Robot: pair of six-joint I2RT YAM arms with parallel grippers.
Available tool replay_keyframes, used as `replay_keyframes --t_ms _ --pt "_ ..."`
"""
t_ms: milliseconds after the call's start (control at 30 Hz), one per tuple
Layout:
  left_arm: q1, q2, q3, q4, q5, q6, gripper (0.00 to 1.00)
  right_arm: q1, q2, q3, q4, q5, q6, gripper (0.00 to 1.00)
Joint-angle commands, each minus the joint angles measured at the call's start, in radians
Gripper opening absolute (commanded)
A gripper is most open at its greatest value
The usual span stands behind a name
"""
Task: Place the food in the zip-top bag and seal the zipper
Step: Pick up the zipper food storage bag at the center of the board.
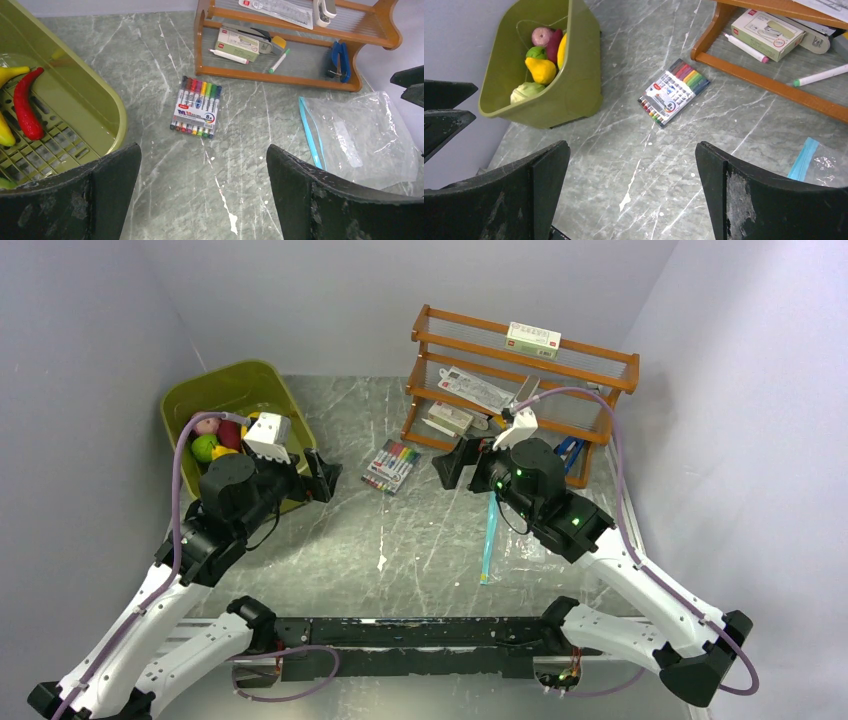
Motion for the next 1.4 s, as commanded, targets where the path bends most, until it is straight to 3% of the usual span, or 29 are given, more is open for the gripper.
replay_keyframes --t_ms 0,300,433,533,667,767,833,867,967,1133,1367 --pt "0.007 -0.001 0.004 0.041 -0.011 -0.011 0.94 0.004 0.001 0.011 -0.009 0.018 0.003 1.0" --pt "0.007 0.051 0.047 0.013 -0.089 -0.017 0.94 0.004 -0.017 0.005 0.005 0.008 -0.008 1.0" --pt "0.007 0.1 0.079 0.0 -0.22 -0.013 0.94 0.006 -0.017 0.013 -0.002 -0.002 -0.02 1.0" --pt "0.007 0.202 0.149 -0.045 -0.366 -0.007 0.94 0.006 -0.034 0.01 -0.005 0.0 -0.054 1.0" --pt "0.036 0.34 0.249 -0.075 -0.449 0.043 0.94 0.006 -0.058 0.004 -0.003 0.009 -0.089 1.0" --pt "0.128 0.415 0.319 -0.064 -0.41 0.066 0.95 0.007 -0.073 -0.025 0.004 0.011 -0.109 1.0" --pt "0.2 0.437 0.32 -0.006 -0.339 0.098 0.7 0.006 -0.086 -0.029 0.017 -0.018 -0.137 1.0" --pt "0.232 0.446 0.318 0.027 -0.308 0.11 0.68 0.006 -0.092 -0.03 0.023 -0.038 -0.156 1.0" --pt "0.321 0.495 0.335 0.072 -0.301 0.119 0.77 0.006 -0.105 -0.029 0.035 -0.054 -0.192 1.0" --pt "0.498 0.616 0.361 0.13 -0.27 0.124 0.69 0.006 -0.127 -0.03 0.059 -0.089 -0.236 1.0" --pt "0.602 0.83 0.429 0.185 -0.371 0.101 0.66 0.006 -0.141 -0.018 0.051 -0.144 -0.268 0.98"
